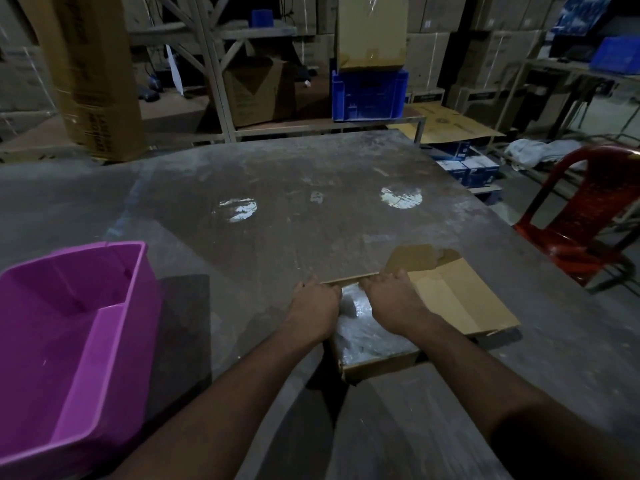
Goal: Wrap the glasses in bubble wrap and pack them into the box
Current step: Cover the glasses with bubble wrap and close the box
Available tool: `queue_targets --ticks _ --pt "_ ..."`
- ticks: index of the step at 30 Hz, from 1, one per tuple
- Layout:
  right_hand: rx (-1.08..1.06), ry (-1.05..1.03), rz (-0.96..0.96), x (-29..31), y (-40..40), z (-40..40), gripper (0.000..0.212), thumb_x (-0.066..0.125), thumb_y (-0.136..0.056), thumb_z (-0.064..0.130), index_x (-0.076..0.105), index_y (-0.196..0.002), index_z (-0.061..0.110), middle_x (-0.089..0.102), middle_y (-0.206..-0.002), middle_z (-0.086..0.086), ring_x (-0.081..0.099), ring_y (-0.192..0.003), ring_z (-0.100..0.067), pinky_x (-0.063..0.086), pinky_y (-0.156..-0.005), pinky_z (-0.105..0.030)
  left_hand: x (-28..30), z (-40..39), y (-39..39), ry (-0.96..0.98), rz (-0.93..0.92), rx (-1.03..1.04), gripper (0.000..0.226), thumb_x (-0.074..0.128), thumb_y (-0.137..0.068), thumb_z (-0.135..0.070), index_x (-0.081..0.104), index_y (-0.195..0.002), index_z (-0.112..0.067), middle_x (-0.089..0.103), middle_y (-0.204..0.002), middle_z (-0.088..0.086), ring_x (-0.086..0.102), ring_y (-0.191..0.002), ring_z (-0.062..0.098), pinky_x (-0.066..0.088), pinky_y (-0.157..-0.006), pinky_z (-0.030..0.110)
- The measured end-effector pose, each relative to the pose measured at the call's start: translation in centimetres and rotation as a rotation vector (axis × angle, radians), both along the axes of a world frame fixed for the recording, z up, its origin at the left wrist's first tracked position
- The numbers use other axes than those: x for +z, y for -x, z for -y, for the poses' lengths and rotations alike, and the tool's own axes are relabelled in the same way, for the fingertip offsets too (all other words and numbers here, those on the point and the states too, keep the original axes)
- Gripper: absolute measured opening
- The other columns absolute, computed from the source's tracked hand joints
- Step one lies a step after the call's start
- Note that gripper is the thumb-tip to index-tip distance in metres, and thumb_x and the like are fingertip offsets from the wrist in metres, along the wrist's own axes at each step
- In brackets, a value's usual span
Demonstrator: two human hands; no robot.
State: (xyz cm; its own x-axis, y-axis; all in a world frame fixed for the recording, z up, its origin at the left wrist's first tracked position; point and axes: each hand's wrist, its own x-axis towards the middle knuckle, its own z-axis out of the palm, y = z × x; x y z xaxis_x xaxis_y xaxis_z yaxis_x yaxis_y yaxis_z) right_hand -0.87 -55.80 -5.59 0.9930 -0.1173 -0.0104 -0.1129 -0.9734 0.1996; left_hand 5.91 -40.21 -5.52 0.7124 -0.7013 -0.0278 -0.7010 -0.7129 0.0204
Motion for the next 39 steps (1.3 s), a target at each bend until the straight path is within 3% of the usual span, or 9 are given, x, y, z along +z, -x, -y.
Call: queue_targets --ticks 3,5,9,13,19,24,28,32,39 --pt "0.036 -0.315 0.081 -0.3 1.4 1.1 0.060 0.051 -0.086 0.005 0.049 -0.143 0.024 0.057 -0.144 -0.001 0.054 -0.129 -0.020 0.036 -0.104 -0.038 0.7 -0.6 0.3 0.103 -0.123 0.019 0.040 0.048 -0.103 -0.036 0.055 -0.141 -0.028 0.060 -0.140 0.001 0.048 -0.131 0.026 0.037 -0.108 0.041" --pt "0.063 -0.474 0.148 -0.2 2.7 1.3 0.055 0.055 -0.087 0.010 0.055 -0.140 0.024 0.051 -0.151 0.002 0.049 -0.136 -0.017 0.037 -0.110 -0.038 1.3 -1.3 0.7 0.184 -0.114 0.013 0.042 0.053 -0.101 -0.041 0.054 -0.141 -0.030 0.058 -0.143 -0.003 0.047 -0.132 0.022 0.034 -0.109 0.041" --pt "0.109 -0.612 0.225 0.6 5.6 1.1 0.028 0.050 -0.088 0.029 0.070 -0.107 0.033 0.067 -0.116 0.011 0.057 -0.112 -0.012 0.045 -0.097 -0.037 2.2 -2.5 2.3 0.350 -0.104 -0.126 0.034 0.059 -0.096 -0.051 0.067 -0.124 -0.033 0.065 -0.126 -0.009 0.053 -0.118 0.015 0.040 -0.103 0.038" --pt "0.124 -0.556 0.083 1.0 7.9 0.6 0.025 0.056 -0.089 0.016 0.075 -0.088 0.031 0.067 -0.099 0.013 0.054 -0.096 -0.005 0.041 -0.087 -0.031 2.0 -3.3 3.6 0.282 -0.223 -0.287 0.030 0.062 -0.090 -0.058 0.074 -0.107 -0.036 0.068 -0.109 -0.014 0.057 -0.106 0.008 0.046 -0.096 0.040" --pt "0.142 -0.374 -0.029 0.9 8.8 -0.1 0.032 0.047 -0.090 0.016 0.072 -0.107 0.028 0.071 -0.109 0.010 0.060 -0.098 -0.013 0.039 -0.092 -0.032 2.0 -3.0 3.9 0.208 -0.170 -0.265 0.028 0.072 -0.084 -0.050 0.072 -0.108 -0.036 0.062 -0.113 -0.015 0.051 -0.116 0.009 0.038 -0.098 0.039" --pt "0.114 -0.353 -0.047 1.1 9.1 -0.3 0.027 0.047 -0.090 0.017 0.067 -0.105 0.027 0.069 -0.099 0.003 0.062 -0.087 -0.019 0.042 -0.074 -0.033 2.0 -2.7 4.0 0.168 -0.160 -0.259 0.030 0.072 -0.083 -0.049 0.071 -0.110 -0.037 0.060 -0.116 -0.012 0.051 -0.118 0.012 0.039 -0.097 0.039" --pt "0.120 -0.427 -0.035 1.0 9.4 0.1 0.025 0.048 -0.089 0.012 0.069 -0.096 0.024 0.058 -0.100 0.002 0.058 -0.087 -0.018 0.048 -0.074 -0.035 2.0 -3.0 3.7 0.195 -0.233 -0.249 0.037 0.071 -0.083 -0.059 0.073 -0.111 -0.035 0.061 -0.117 -0.014 0.052 -0.119 0.011 0.039 -0.101 0.039" --pt "0.138 -0.380 -0.084 1.2 9.5 0.2 0.027 0.048 -0.087 0.013 0.068 -0.098 0.026 0.064 -0.098 0.004 0.057 -0.094 -0.017 0.044 -0.080 -0.035 2.3 -3.2 3.6 0.170 -0.294 -0.253 0.041 0.078 -0.076 -0.057 0.071 -0.111 -0.036 0.060 -0.117 -0.010 0.052 -0.115 0.013 0.043 -0.101 0.040" --pt "0.149 -0.259 -0.027 1.4 8.9 0.0 0.019 0.049 -0.089 0.016 0.060 -0.092 0.031 0.067 -0.079 0.007 0.058 -0.071 -0.017 0.035 -0.082 -0.032 2.6 -2.6 3.2 0.101 -0.281 -0.248 0.042 0.082 -0.072 -0.040 0.068 -0.112 -0.038 0.059 -0.113 -0.008 0.055 -0.110 0.016 0.048 -0.093 0.037"
